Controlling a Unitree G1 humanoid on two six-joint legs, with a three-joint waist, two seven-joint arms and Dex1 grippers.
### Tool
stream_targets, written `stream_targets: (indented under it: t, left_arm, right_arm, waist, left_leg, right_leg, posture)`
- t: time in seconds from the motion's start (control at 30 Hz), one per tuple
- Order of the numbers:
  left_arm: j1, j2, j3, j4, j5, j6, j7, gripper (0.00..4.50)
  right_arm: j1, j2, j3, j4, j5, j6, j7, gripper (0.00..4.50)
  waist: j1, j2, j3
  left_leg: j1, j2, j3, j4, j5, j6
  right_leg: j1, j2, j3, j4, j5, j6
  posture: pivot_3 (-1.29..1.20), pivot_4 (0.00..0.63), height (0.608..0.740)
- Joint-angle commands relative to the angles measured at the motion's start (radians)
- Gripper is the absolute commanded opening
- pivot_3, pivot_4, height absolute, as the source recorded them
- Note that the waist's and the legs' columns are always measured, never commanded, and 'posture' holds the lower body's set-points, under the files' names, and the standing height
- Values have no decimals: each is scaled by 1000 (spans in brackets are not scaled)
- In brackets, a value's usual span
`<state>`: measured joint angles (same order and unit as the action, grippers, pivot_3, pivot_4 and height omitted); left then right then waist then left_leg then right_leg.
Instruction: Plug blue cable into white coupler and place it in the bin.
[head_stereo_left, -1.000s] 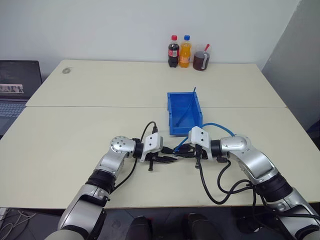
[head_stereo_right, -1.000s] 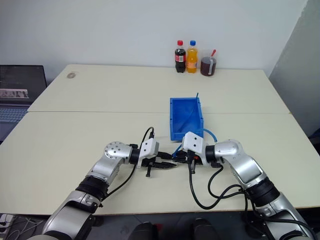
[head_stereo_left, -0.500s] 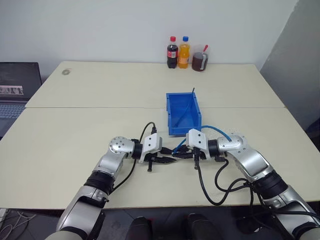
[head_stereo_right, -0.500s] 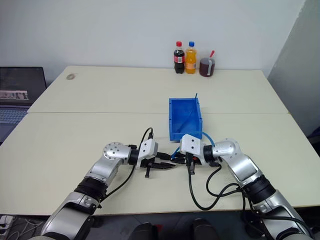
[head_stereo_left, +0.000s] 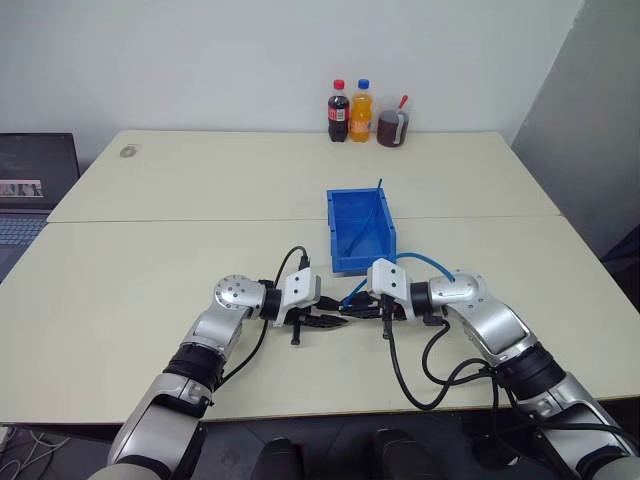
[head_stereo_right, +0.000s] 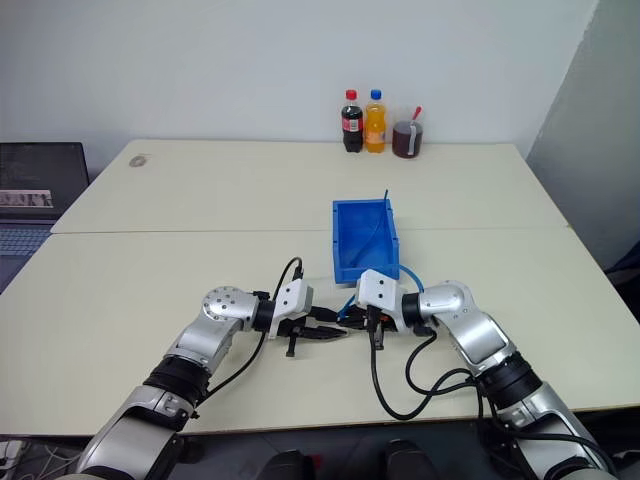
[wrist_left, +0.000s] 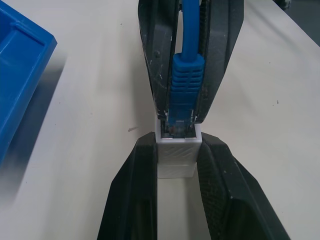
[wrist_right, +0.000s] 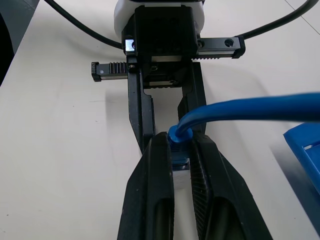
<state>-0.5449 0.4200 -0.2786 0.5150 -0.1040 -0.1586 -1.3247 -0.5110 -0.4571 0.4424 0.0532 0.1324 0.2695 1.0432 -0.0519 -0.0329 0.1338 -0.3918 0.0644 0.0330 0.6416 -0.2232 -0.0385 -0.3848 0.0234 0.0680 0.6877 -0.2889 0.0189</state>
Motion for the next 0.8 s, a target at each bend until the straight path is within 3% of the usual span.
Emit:
stream_targets:
  t: [0.03, 0.53, 0.6, 0.8]
  left_arm:
    - [12, -6, -34, -12, 14, 2, -32, 774]
    - [29, 1, -22, -27, 21, -6, -22, 774]
    - [23, 5, -14, -33, 7, 18, -32, 1486]
    - [28, 35, 32, -133, -45, 109, -33, 2669]
  right_arm:
    - [72, -17, 97, 139, -103, 46, 4, 170]
    - [70, 3, 102, 222, -124, -8, 6, 170]
    - [70, 1, 72, 185, -107, -1, -11, 170]
    - [109, -25, -94, -126, 36, 197, -78, 170]
  waist:
    - [0, 0, -2]
    - [-4, -1, -17]
    - [-4, -1, -17]
    - [-1, 1, -10]
  left_leg:
    - [0, 0, 0, 0, 0, 0]
    - [15, 0, -1, -13, 0, 0]
    - [15, 0, -1, -14, 0, 0]
    - [11, 0, -1, -14, 0, 0]
  right_leg:
    - [0, 0, 0, 0, 0, 0]
    - [11, -1, 2, -7, -4, -6]
    - [11, -1, 1, -7, -5, -7]
    - [9, -2, 1, -7, -6, -10]
  posture:
    - [0, 150, 740]
    - [0, 150, 740]
    - [0, 150, 740]
    - [0, 150, 740]
